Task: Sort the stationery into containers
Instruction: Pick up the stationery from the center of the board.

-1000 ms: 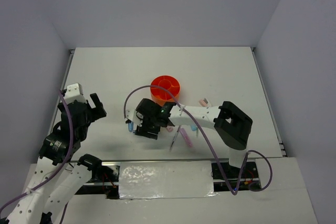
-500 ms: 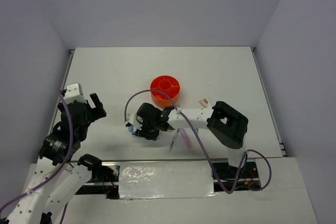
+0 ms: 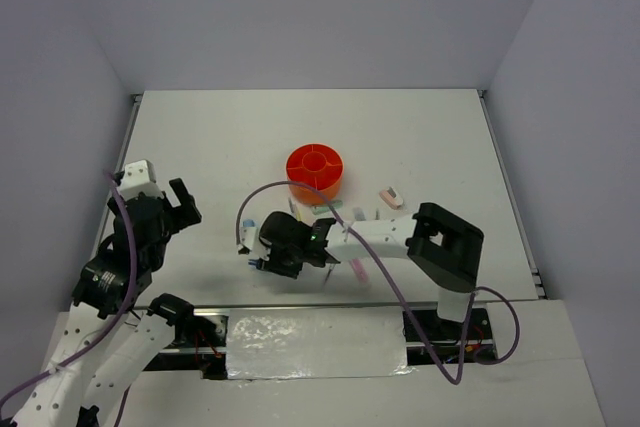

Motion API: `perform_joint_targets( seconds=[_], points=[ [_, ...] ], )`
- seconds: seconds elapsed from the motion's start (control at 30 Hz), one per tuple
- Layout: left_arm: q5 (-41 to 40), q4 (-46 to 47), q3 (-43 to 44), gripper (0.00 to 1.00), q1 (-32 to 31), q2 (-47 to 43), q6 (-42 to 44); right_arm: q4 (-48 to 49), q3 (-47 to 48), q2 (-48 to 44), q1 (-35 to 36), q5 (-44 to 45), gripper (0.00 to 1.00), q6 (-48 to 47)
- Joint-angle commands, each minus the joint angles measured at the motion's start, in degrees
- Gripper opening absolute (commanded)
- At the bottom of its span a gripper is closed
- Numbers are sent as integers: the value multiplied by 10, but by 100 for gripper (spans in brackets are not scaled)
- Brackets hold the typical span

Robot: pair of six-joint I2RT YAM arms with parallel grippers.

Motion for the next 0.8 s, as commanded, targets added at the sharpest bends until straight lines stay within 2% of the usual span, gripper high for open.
perform_joint_targets(
  seconds=[0.0, 0.03, 0.17, 0.2, 0.27, 0.3, 0.33, 0.4, 0.47, 0.63, 0.7, 0.77],
  points=[
    [-9, 20, 23, 99, -2, -25, -1, 61, -14, -112, 5, 2, 9, 37],
    [1, 21, 25, 99, -2, -37, 2, 73, -28, -134, 5, 8, 0, 46],
    [103, 19, 62, 99, -2, -41, -18, 121, -57, -232, 4, 34, 0, 117],
    [181, 27, 73, 99, -2, -41, -19, 138, -63, -267, 5, 47, 0, 158],
    [270, 66, 83, 99, -3, -33, -31, 161, -86, -299, 5, 100, 0, 211],
    [371, 87, 88, 99, -2, -26, -33, 179, -102, -329, 4, 119, 0, 260],
    [423, 139, 87, 99, -2, -20, -45, 183, -108, -343, 5, 153, 0, 283],
    [537, 193, 78, 99, -2, -8, -67, 200, -128, -380, 5, 164, 0, 319],
    [582, 257, 70, 99, -2, -1, -89, 209, -136, -412, 3, 162, 0, 329],
    [613, 275, 69, 99, -2, 25, -82, 199, -132, -444, 5, 136, 0, 330],
    [664, 317, 53, 99, -2, 42, -97, 195, -124, -445, 5, 128, 0, 325],
    [677, 340, 38, 95, -3, 60, -106, 182, -112, -439, 6, 142, 0, 321]
  ],
)
